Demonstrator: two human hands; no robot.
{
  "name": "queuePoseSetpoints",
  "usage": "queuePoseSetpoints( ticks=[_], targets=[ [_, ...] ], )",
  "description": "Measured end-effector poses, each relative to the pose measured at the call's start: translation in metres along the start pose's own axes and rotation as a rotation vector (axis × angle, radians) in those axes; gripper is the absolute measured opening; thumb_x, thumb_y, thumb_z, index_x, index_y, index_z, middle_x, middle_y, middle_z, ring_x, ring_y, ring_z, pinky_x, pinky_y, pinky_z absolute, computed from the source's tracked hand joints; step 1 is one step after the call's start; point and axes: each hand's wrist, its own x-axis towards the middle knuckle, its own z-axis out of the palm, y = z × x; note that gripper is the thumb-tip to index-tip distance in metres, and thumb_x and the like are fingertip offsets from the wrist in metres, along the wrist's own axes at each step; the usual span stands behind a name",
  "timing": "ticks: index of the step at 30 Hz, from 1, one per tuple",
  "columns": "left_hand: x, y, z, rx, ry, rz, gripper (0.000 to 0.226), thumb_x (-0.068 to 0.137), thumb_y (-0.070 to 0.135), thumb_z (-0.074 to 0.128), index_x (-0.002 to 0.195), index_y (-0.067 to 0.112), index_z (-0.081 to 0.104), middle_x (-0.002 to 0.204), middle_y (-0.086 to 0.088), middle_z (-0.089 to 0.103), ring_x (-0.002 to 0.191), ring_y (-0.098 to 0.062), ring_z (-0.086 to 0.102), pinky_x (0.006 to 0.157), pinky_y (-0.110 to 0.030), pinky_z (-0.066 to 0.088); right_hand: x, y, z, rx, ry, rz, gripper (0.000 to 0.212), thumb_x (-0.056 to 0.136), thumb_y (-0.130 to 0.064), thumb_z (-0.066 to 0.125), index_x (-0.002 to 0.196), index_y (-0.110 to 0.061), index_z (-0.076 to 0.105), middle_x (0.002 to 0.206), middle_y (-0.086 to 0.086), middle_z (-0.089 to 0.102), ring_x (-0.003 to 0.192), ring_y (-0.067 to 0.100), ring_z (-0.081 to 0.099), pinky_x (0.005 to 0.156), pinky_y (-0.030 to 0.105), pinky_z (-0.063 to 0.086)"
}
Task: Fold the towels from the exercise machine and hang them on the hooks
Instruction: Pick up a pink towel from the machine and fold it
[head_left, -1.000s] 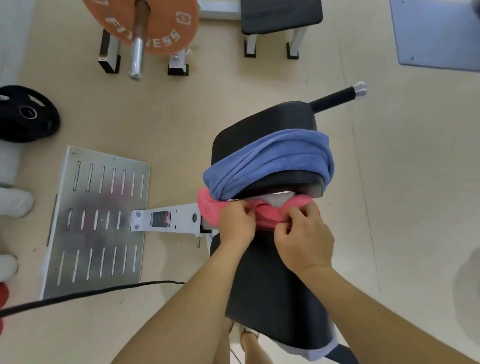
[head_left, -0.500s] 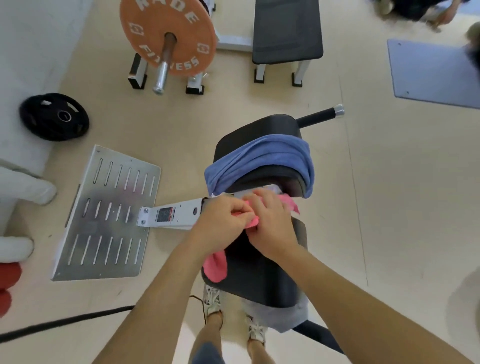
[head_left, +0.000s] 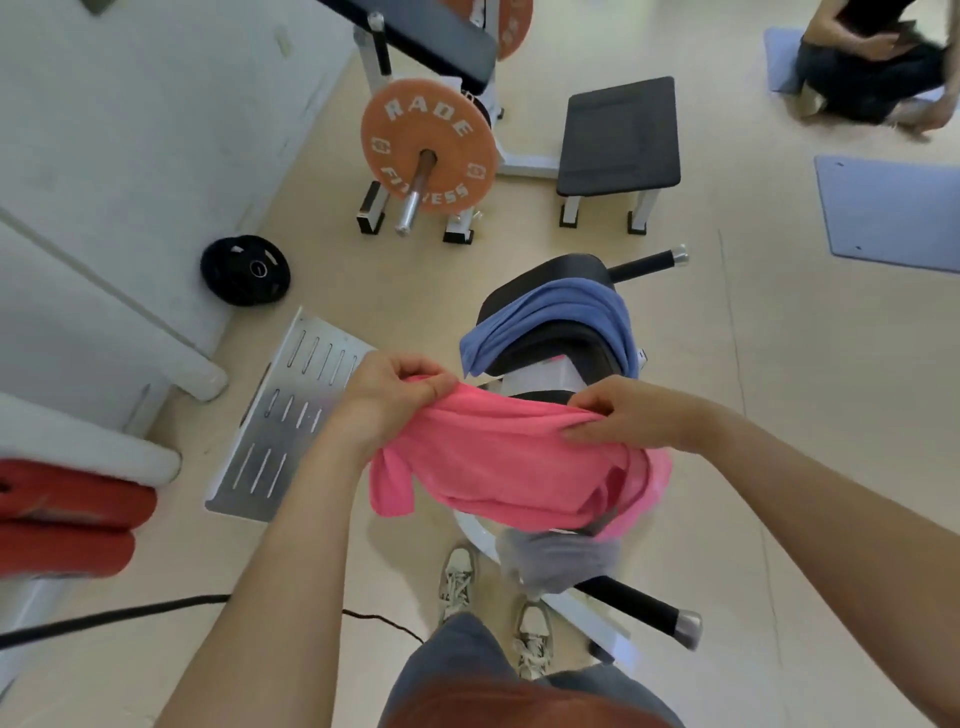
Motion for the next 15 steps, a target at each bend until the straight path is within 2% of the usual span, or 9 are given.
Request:
queuePoseSetpoints(
  ticks=[2,5,6,7,8,10,12,15],
  targets=[
    [-0.003,0.007,-0.005,-0.019,-0.009,0.035,0.010,0.077,0.018,0.077,0.071,0.025,0.073,0.072,0.007,0.069,0.070,-0.003,0.060,0.070,-0.016,0.044,-0.002,0.000,-0.003,-0.143,0.107,-0.005,0.035,0.090,-0.014,0.056,0.058,-0.023,0.047,0.056,-0.012,0.049,0.054,0.004,0.043,0.059,0.018,0.038],
    [-0.012,0.012,-0.024,-0.030,-0.356,0.016,0.016,0.067,0.016,0.080,0.079,0.025,0.076,0.080,0.004,0.073,0.077,-0.007,0.066,0.071,-0.021,0.051,0.001,0.006,-0.009,-0.369,0.271,0.053,0.028,0.082,-0.007,0.047,0.065,-0.029,0.047,0.070,-0.007,0.054,0.068,0.016,0.052,0.066,0.031,0.046],
    [-0.013,0.012,-0.030,0.017,-0.428,0.006,0.021,0.067,0.011,0.080,0.082,0.026,0.076,0.084,0.002,0.074,0.081,-0.010,0.067,0.072,-0.023,0.053,0.000,0.008,-0.011,-0.405,0.304,0.098,0.026,0.081,-0.006,0.047,0.070,-0.030,0.049,0.074,-0.006,0.055,0.073,0.019,0.054,0.066,0.030,0.045],
    [-0.011,0.011,-0.035,0.085,-0.412,0.006,0.025,0.069,0.006,0.079,0.083,0.027,0.076,0.086,0.001,0.074,0.083,-0.013,0.068,0.074,-0.023,0.053,0.000,0.010,-0.015,-0.436,0.335,0.143,0.022,0.081,-0.005,0.046,0.076,-0.027,0.049,0.077,-0.004,0.054,0.075,0.021,0.054,0.064,0.030,0.043],
    [-0.009,0.012,-0.037,0.128,-0.319,0.013,0.026,0.070,0.005,0.077,0.081,0.029,0.076,0.085,0.001,0.073,0.083,-0.014,0.067,0.073,-0.022,0.051,-0.001,0.010,-0.019,-0.454,0.382,0.177,0.020,0.080,-0.004,0.045,0.079,-0.023,0.049,0.078,-0.002,0.054,0.076,0.023,0.054,0.063,0.030,0.042],
    [-0.005,0.014,-0.036,0.128,0.013,0.021,0.025,0.077,0.005,0.071,0.081,0.029,0.071,0.081,0.009,0.067,0.076,-0.006,0.060,0.065,-0.012,0.045,0.000,0.012,-0.028,-0.427,0.547,0.210,0.019,0.077,0.000,0.044,0.079,-0.018,0.046,0.081,0.004,0.056,0.073,0.026,0.054,0.061,0.032,0.042],
    [0.001,0.018,-0.034,0.037,0.344,0.094,0.026,0.085,-0.001,0.058,0.094,0.021,0.069,0.082,0.012,0.062,0.074,0.003,0.054,0.058,-0.002,0.041,0.000,0.009,-0.038,-0.342,0.777,0.169,0.021,0.074,0.004,0.044,0.075,-0.018,0.045,0.085,0.006,0.055,0.072,0.029,0.054,0.062,0.036,0.044],
    [0.008,0.020,-0.036,-0.116,0.592,0.269,0.039,0.082,-0.005,0.042,0.096,0.020,0.068,0.086,0.011,0.065,0.080,0.002,0.058,0.069,-0.004,0.043,-0.012,0.001,-0.046,-0.246,1.026,0.109,0.018,0.073,0.003,0.053,0.082,-0.012,0.051,0.095,0.009,0.047,0.074,0.029,0.047,0.062,0.034,0.039]
  ],
)
